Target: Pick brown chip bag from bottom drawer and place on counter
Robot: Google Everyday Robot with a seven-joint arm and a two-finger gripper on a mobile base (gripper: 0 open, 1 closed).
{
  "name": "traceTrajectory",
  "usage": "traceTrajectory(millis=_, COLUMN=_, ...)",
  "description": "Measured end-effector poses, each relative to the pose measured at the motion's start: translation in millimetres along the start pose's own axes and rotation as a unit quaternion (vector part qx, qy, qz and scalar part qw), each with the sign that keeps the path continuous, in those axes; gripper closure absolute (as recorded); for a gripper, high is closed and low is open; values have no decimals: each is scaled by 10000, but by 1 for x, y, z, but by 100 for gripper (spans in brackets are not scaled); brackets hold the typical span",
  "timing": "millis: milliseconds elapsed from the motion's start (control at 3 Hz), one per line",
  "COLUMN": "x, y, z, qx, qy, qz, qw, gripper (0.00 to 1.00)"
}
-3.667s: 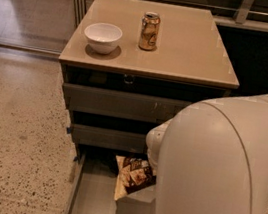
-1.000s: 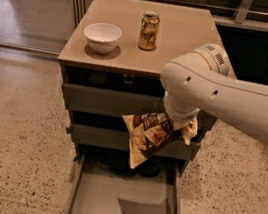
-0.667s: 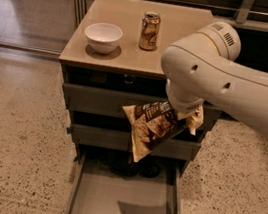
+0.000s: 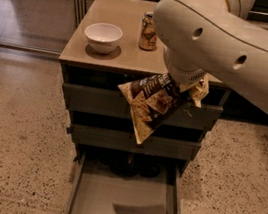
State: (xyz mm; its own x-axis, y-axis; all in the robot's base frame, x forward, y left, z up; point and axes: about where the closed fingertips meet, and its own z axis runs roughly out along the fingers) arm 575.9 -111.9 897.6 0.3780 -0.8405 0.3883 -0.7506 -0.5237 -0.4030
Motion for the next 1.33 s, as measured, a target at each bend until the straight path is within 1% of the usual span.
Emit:
traceTrajectory(millis=333, x=0, y=0, z=0, qx=0, qy=0, qz=0, qw=10000, gripper=100)
traceTrajectory(millis=667, x=6, y=-2, z=-4, qx=36, qy=8, qz=-160, qw=9999, gripper=100)
traceTrajectory(millis=1000, x=27, y=-19, z=-23, qx=157, qy=245, qz=-365, qw=9989, gripper=100)
traceTrajectory(millis=1333, x=52, y=-35, z=-36, qx=428, qy=438, qz=-551, qw=9966, gripper=100)
